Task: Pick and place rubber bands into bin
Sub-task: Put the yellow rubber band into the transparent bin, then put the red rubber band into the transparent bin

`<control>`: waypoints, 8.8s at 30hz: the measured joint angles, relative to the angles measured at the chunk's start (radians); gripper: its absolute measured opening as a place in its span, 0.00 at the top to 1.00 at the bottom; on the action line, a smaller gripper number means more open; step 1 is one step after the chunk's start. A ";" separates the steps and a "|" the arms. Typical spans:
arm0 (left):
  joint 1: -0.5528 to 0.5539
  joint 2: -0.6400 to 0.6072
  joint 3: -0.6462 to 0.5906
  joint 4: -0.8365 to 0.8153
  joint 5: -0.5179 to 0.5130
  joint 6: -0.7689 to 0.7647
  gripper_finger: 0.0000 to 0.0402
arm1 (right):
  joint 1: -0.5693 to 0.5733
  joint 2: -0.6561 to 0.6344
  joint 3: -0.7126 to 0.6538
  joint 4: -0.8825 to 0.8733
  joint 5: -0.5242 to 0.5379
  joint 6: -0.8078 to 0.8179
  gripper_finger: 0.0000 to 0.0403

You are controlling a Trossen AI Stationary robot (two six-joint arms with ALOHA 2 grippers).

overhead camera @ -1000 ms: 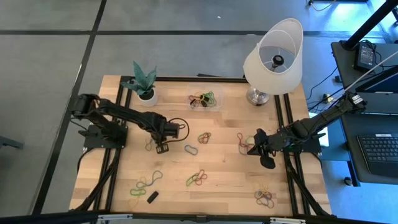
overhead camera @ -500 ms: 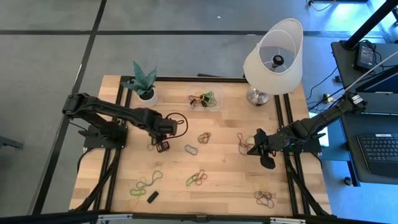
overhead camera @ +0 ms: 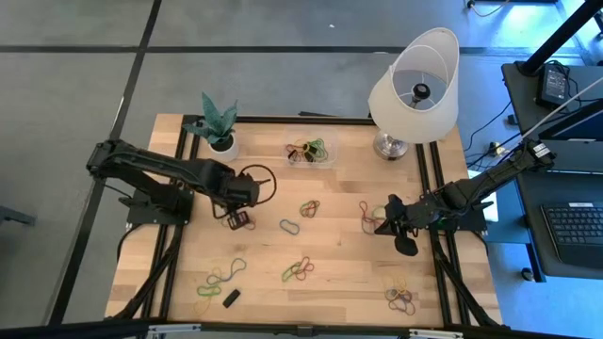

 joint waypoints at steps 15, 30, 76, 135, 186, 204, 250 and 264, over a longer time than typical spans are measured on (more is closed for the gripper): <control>0.034 -0.083 0.123 0.016 -0.246 0.053 0.99 | 0.000 0.000 0.000 0.002 0.001 -0.019 0.99; 0.374 0.108 0.390 0.440 -0.182 0.750 0.99 | -0.001 0.000 0.000 0.005 0.143 0.145 0.99; 0.467 0.725 0.717 0.415 -0.088 0.849 0.72 | -0.001 0.000 0.000 0.003 0.244 0.320 0.99; -0.530 0.337 0.255 -0.060 -0.357 -0.699 0.71 | -0.001 0.027 0.022 0.104 0.243 0.218 0.99; -0.655 -0.375 -0.491 0.465 -0.384 -0.129 0.79 | -0.011 1.438 1.308 -0.432 -0.016 -0.277 0.50; -0.655 -0.375 -0.491 0.468 -0.354 -0.154 0.79 | -0.026 1.516 1.314 -0.417 -0.052 -0.328 0.68; -0.142 -0.374 -0.491 0.675 -0.399 0.029 0.79 | -0.731 1.084 1.238 -0.262 -0.063 -0.523 1.00; -0.101 -0.374 -0.491 0.708 -0.399 -0.047 0.79 | -0.887 1.325 1.312 -0.395 -0.062 -0.571 1.00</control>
